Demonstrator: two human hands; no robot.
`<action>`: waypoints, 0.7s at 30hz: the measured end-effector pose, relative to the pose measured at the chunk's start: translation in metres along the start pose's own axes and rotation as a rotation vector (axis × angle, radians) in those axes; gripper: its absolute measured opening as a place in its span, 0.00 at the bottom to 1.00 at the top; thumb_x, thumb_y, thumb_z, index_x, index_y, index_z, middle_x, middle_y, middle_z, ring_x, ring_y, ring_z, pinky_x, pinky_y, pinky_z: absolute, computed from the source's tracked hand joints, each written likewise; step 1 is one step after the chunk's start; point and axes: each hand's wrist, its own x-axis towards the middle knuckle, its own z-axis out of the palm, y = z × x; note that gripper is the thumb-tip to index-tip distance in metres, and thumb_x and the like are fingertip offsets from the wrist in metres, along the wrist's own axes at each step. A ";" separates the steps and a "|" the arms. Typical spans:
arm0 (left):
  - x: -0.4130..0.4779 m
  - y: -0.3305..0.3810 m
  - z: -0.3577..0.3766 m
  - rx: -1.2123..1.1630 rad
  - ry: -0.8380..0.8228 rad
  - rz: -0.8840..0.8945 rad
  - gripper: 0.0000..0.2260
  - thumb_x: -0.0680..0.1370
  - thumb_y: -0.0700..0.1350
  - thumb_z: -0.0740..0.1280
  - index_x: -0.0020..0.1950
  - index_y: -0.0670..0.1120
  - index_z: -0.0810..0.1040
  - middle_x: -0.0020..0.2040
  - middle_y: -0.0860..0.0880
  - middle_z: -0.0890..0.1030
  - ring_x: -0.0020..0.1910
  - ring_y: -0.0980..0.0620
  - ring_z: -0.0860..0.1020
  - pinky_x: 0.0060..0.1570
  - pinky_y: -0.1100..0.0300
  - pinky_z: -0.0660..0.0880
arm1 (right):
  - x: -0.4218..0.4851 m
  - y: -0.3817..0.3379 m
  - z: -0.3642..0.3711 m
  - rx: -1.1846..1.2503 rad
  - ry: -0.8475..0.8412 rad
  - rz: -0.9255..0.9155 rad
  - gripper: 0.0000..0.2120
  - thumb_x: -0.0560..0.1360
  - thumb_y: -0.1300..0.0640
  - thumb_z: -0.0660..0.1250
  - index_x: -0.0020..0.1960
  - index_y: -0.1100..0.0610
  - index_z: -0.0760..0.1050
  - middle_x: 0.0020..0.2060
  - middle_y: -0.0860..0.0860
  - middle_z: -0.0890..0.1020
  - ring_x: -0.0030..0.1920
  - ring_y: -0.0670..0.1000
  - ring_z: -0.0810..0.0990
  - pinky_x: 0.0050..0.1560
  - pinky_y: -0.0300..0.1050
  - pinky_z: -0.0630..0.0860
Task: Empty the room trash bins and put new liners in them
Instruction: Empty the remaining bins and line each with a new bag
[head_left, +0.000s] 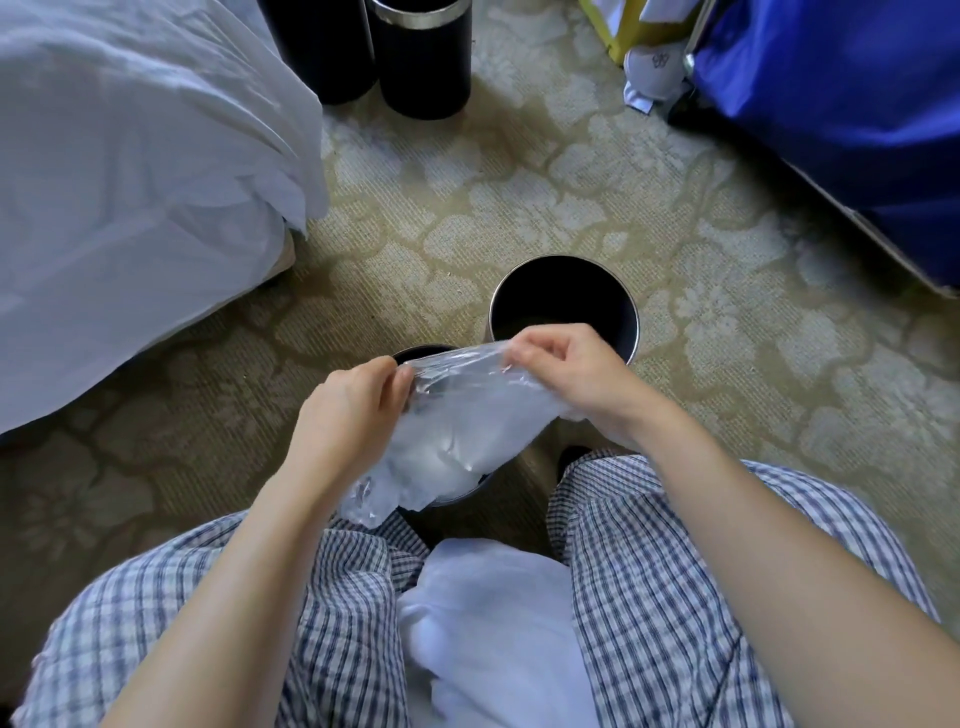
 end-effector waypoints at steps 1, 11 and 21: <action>0.000 0.003 -0.001 -0.036 -0.013 -0.001 0.18 0.81 0.50 0.58 0.35 0.42 0.69 0.30 0.47 0.72 0.33 0.43 0.72 0.34 0.51 0.67 | -0.001 0.000 -0.002 0.092 0.032 0.009 0.13 0.80 0.58 0.62 0.38 0.60 0.75 0.27 0.48 0.69 0.26 0.39 0.65 0.28 0.31 0.61; -0.001 0.013 -0.003 -0.218 -0.304 -0.001 0.21 0.81 0.50 0.59 0.30 0.43 0.65 0.25 0.51 0.64 0.26 0.54 0.62 0.27 0.61 0.57 | 0.001 0.004 0.009 0.206 0.062 0.177 0.21 0.83 0.57 0.54 0.31 0.58 0.63 0.26 0.54 0.70 0.21 0.40 0.67 0.25 0.31 0.64; 0.001 0.004 -0.024 -0.447 -0.407 -0.096 0.21 0.76 0.50 0.69 0.29 0.44 0.64 0.25 0.53 0.60 0.26 0.57 0.58 0.27 0.65 0.55 | 0.006 0.024 -0.011 -0.575 0.179 0.090 0.16 0.79 0.50 0.59 0.34 0.51 0.63 0.31 0.51 0.72 0.40 0.59 0.75 0.44 0.54 0.71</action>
